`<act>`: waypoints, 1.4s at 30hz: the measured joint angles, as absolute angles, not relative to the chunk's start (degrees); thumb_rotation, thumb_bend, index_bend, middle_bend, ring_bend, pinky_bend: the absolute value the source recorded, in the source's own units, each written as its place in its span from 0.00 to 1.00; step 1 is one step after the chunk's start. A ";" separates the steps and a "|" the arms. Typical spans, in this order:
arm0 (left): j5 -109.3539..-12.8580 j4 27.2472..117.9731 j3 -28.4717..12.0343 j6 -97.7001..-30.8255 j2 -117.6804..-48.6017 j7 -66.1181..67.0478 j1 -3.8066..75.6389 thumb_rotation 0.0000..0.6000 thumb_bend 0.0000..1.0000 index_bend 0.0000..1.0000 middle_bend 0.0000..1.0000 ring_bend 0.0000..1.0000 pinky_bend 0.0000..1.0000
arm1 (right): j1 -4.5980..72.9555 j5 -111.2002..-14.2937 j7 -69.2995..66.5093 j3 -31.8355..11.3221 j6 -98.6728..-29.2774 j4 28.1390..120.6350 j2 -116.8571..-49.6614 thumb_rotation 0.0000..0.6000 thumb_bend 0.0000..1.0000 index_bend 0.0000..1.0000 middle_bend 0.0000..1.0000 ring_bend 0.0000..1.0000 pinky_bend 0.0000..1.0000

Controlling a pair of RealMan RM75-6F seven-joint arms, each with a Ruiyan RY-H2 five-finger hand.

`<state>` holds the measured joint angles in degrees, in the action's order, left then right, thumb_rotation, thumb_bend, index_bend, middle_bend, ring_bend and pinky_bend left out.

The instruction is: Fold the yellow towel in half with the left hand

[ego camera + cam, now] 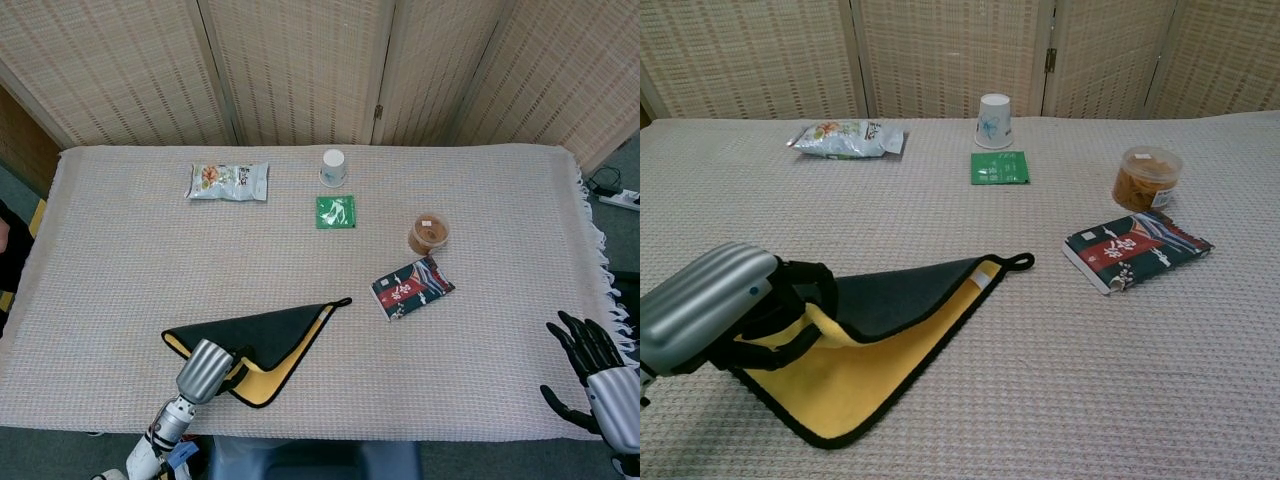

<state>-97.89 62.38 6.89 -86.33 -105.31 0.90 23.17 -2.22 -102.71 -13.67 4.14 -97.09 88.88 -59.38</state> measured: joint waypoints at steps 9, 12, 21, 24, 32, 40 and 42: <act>-99.61 63.61 7.64 -87.49 -105.17 2.80 21.23 1.00 0.51 0.58 1.00 1.00 1.00 | -2.32 -103.79 -13.58 4.59 -97.68 88.72 -59.42 1.00 0.36 0.00 0.00 0.00 0.00; -100.04 64.15 8.19 -87.41 -105.01 2.91 20.58 1.00 0.51 0.58 1.00 1.00 1.00 | -2.40 -104.14 -13.38 4.73 -97.91 88.72 -59.48 1.00 0.36 0.00 0.00 0.00 0.00; -101.14 64.12 8.61 -87.26 -104.99 3.30 19.43 1.00 0.50 0.43 1.00 1.00 1.00 | -2.82 -105.08 -12.71 5.13 -98.88 88.70 -59.71 1.00 0.37 0.00 0.00 0.00 0.00; -101.11 64.19 8.56 -86.92 -104.55 3.33 19.22 1.00 0.50 0.32 1.00 1.00 1.00 | -2.86 -105.20 -12.62 5.18 -99.01 88.70 -59.75 1.00 0.36 0.00 0.00 0.00 0.00; -101.94 66.35 8.80 -87.17 -102.63 4.34 18.50 1.00 0.50 0.26 1.00 1.00 1.00 | -2.66 -104.98 -12.40 5.13 -98.61 88.82 -59.87 1.00 0.36 0.00 0.00 0.00 0.00; -104.63 70.42 9.16 -89.53 -100.02 5.54 18.01 1.00 0.50 0.27 1.00 1.00 1.00 | -2.48 -104.86 -12.11 5.13 -98.18 88.91 -60.02 1.00 0.36 0.00 0.00 0.00 0.00; -105.14 71.64 9.04 -90.32 -99.24 5.75 17.85 1.00 0.50 0.28 1.00 1.00 1.00 | -2.38 -104.86 -11.97 5.12 -98.02 88.95 -60.10 1.00 0.36 0.00 0.00 0.00 0.00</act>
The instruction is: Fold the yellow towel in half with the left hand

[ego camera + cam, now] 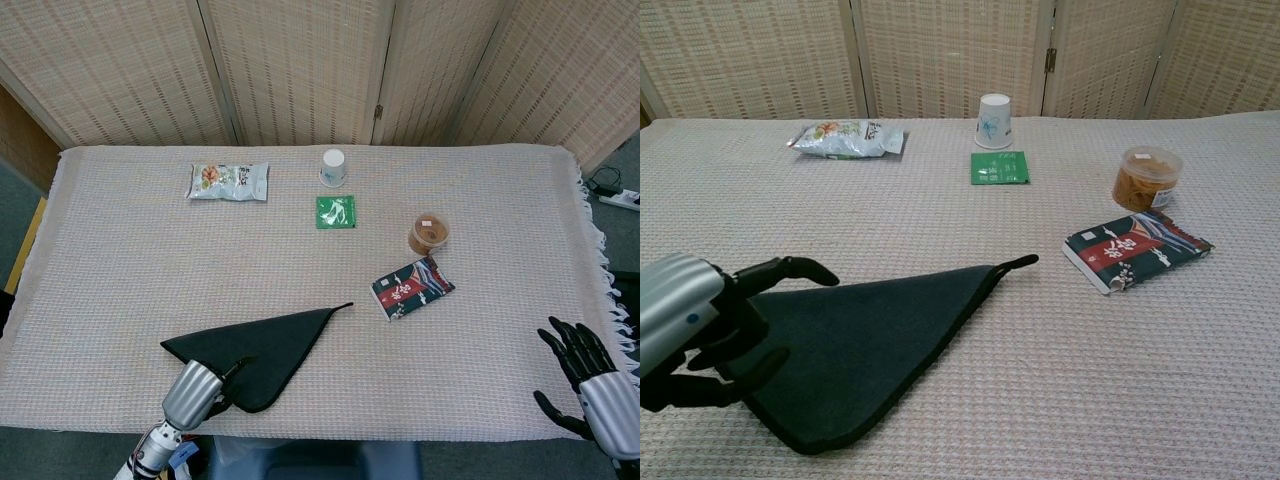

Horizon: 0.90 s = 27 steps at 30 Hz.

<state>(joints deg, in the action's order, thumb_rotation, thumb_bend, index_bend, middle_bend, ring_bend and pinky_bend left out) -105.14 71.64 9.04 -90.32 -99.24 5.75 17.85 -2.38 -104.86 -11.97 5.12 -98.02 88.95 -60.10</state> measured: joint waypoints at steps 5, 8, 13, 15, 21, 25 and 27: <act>-105.86 73.11 7.44 -94.37 -96.95 4.94 17.35 1.00 0.50 0.29 0.96 0.94 0.98 | -2.32 -104.82 -11.86 4.83 -98.34 88.73 -60.53 1.00 0.36 0.00 0.00 0.00 0.00; -104.99 74.75 6.53 -96.14 -93.39 4.85 16.70 1.00 0.43 0.28 0.64 0.60 0.63 | -2.31 -104.01 -11.59 4.32 -98.40 88.60 -60.99 1.00 0.36 0.00 0.00 0.00 0.00; -99.16 80.81 5.41 -94.64 -83.56 6.72 14.95 1.00 0.36 0.24 0.25 0.18 0.09 | -1.76 -102.60 -9.61 3.52 -96.87 88.68 -61.82 1.00 0.36 0.00 0.00 0.00 0.00; -95.33 83.00 4.78 -94.14 -79.32 7.14 13.60 1.00 0.36 0.21 0.17 0.10 0.02 | -1.37 -102.47 -8.77 3.41 -95.94 88.87 -62.09 1.00 0.36 0.00 0.00 0.00 0.00; -86.80 86.93 4.01 -90.14 -73.57 8.74 10.59 1.00 0.34 0.16 0.14 0.06 0.00 | 0.30 -102.09 -6.21 3.26 -92.34 89.71 -62.94 1.00 0.36 0.00 0.00 0.00 0.00; -83.26 90.22 3.67 -87.34 -71.30 12.89 9.67 1.00 0.34 0.14 0.12 0.04 0.00 | 1.38 -101.13 -4.98 2.99 -90.08 90.63 -63.18 1.00 0.36 0.00 0.00 0.00 0.00; -82.43 91.56 3.36 -87.08 -70.39 14.08 8.88 1.00 0.34 0.14 0.12 0.04 0.00 | 1.85 -100.90 -4.37 2.89 -89.37 91.11 -63.23 1.00 0.36 0.00 0.00 0.00 0.00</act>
